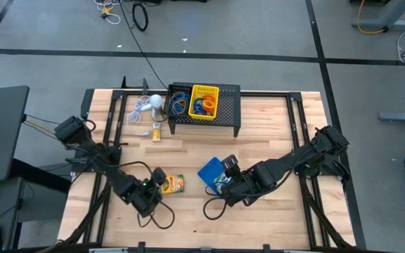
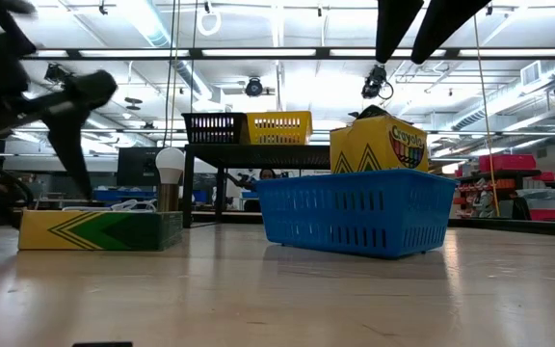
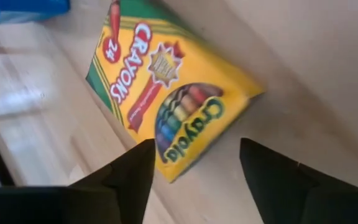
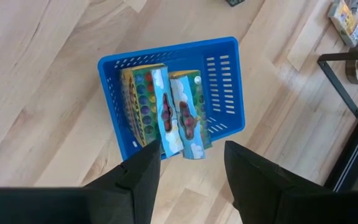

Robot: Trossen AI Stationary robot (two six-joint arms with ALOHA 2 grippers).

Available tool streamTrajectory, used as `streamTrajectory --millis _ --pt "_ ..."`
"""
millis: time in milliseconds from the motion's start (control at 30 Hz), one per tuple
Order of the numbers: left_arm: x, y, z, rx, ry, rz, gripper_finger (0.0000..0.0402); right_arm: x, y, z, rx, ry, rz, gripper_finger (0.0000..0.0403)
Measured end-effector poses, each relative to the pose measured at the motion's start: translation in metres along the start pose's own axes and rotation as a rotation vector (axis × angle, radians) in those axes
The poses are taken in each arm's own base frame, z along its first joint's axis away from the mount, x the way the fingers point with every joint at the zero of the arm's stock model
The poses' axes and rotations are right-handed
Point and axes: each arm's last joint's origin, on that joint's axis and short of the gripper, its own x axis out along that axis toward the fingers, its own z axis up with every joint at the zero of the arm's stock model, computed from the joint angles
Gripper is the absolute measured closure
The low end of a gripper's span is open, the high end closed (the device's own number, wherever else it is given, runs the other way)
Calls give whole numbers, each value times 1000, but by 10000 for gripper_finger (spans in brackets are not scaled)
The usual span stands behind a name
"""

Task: Pick & Place Office Desk Supplies
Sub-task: Put the big yellow crayon box into the blue basket

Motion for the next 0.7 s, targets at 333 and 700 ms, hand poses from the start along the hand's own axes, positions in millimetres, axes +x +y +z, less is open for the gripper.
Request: streamTrajectory --millis 333,700 --pt "21 -1 6 116 25 66 281 0 0 0 14 0 0 218" --pt "9 3 19 86 0 19 397 0 1 0 14 0 -2 217"
